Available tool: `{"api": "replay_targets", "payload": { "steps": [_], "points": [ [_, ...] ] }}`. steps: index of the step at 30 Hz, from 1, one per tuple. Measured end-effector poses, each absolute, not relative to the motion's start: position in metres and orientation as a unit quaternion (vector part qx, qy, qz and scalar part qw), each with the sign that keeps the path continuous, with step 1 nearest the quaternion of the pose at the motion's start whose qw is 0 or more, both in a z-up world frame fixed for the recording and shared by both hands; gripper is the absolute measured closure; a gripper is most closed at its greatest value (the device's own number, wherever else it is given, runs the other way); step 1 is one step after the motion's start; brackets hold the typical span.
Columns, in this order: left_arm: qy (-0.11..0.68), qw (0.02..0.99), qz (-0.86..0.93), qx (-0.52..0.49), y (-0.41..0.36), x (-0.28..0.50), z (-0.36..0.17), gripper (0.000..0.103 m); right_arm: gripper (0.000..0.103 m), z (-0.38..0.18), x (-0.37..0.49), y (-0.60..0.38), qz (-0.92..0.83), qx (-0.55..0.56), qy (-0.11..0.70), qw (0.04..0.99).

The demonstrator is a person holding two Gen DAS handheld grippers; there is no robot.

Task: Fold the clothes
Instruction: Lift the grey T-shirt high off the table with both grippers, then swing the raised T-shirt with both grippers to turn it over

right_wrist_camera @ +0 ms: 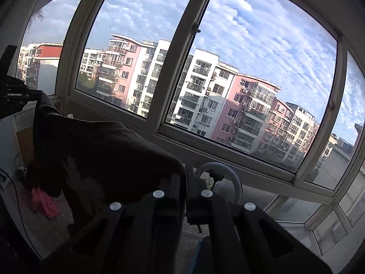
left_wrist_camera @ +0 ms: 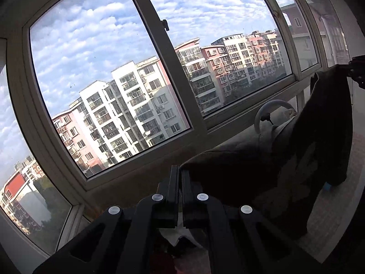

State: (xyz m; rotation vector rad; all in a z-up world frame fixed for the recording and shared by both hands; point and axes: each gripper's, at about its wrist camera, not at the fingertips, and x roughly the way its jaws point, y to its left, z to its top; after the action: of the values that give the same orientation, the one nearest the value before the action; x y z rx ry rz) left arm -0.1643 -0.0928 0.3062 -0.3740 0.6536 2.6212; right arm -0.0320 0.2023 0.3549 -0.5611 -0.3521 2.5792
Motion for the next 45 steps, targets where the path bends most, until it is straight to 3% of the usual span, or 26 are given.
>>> {"api": "replay_targets", "payload": {
  "steps": [11, 14, 18, 22, 26, 29, 36, 42, 45],
  "points": [
    [0.236, 0.15, 0.96, -0.028, -0.1, -0.117, 0.384, 0.102, 0.1, 0.417, 0.014, 0.177, 0.937, -0.132, -0.18, 0.27],
    [0.207, 0.18, 0.96, -0.062, -0.1, -0.136, 0.379, 0.102, 0.1, 0.413, 0.002, 0.189, 0.94, -0.138, -0.168, 0.263],
    [0.248, 0.194, 0.938, -0.149, -0.069, -0.19, 0.284, 0.102, 0.1, 0.365, -0.047, 0.217, 0.934, -0.194, -0.159, 0.254],
    [0.262, 0.263, 0.887, -0.276, -0.041, -0.226, 0.126, 0.1, 0.1, 0.242, -0.116, 0.266, 0.909, -0.316, -0.136, 0.235],
    [0.234, 0.342, 0.815, -0.406, 0.0, -0.225, -0.039, 0.099, 0.1, 0.117, -0.131, 0.315, 0.871, -0.416, -0.099, 0.24],
    [0.227, 0.39, 0.767, -0.457, 0.05, -0.204, -0.125, 0.098, 0.1, 0.067, -0.121, 0.359, 0.858, -0.447, -0.045, 0.248],
    [0.203, 0.448, 0.693, -0.528, 0.136, -0.205, -0.197, 0.083, 0.1, 0.075, -0.08, 0.391, 0.854, -0.442, -0.018, 0.273],
    [0.233, 0.469, 0.667, -0.531, 0.188, -0.207, -0.222, 0.075, 0.1, 0.096, -0.055, 0.406, 0.861, -0.421, -0.008, 0.285],
    [0.209, 0.486, 0.657, -0.537, 0.202, -0.216, -0.223, 0.065, 0.1, 0.095, -0.049, 0.41, 0.861, -0.421, -0.005, 0.285]
  ]
}}
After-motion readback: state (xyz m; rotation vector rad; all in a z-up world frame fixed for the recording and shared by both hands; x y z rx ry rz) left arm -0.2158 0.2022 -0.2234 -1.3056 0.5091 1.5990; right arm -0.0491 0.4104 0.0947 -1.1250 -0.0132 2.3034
